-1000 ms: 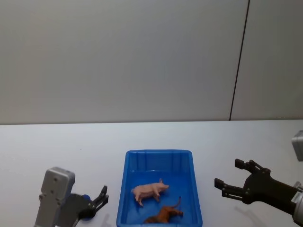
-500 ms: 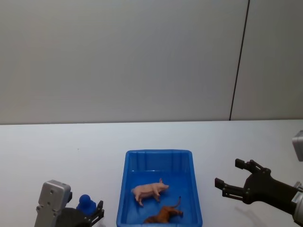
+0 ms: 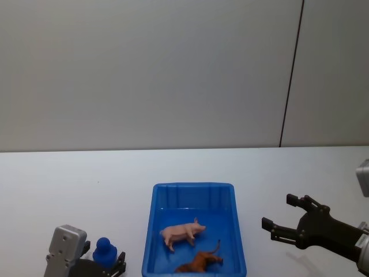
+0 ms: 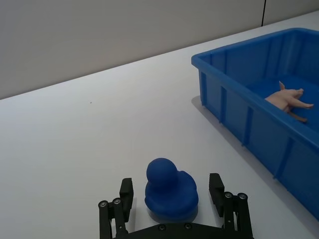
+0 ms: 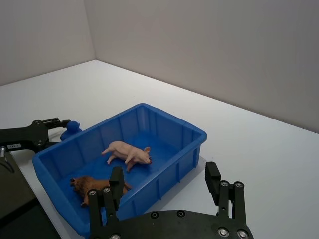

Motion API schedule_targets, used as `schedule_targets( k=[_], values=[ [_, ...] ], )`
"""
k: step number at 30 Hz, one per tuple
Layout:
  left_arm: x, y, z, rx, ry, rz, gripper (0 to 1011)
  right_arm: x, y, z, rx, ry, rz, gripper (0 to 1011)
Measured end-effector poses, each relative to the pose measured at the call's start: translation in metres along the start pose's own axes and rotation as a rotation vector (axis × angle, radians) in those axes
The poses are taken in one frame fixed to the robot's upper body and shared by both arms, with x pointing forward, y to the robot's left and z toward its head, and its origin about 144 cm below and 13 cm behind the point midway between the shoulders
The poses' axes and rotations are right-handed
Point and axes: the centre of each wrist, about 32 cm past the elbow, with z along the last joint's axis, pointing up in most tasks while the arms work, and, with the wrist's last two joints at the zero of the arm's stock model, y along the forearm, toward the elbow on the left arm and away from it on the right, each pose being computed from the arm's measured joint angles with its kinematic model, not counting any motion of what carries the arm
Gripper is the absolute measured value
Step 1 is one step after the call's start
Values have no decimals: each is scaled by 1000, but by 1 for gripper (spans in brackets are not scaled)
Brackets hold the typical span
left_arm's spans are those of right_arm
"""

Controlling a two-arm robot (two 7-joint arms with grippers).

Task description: Pick up the two dolls from the table and place them into the box.

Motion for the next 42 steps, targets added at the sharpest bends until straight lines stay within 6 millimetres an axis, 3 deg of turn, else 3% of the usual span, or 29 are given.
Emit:
schedule_targets(
  k=[10, 14, 26, 35, 42],
  values=[
    [7, -7, -6, 13, -10, -22, 757, 0, 0, 0, 0, 0, 0, 1001],
    [11, -9, -8, 11, -14, -27, 605, 0, 0, 0, 0, 0, 0, 1001],
    [20, -15, 1, -27, -43, -28, 503, 0, 0, 0, 0, 0, 0, 1001],
    [16, -30, 30, -129, -81, -83, 448, 0, 0, 0, 0, 0, 0, 1001],
    [1, -46, 54, -209, -107, -165, 394, 0, 0, 0, 0, 0, 0, 1001]
  ],
)
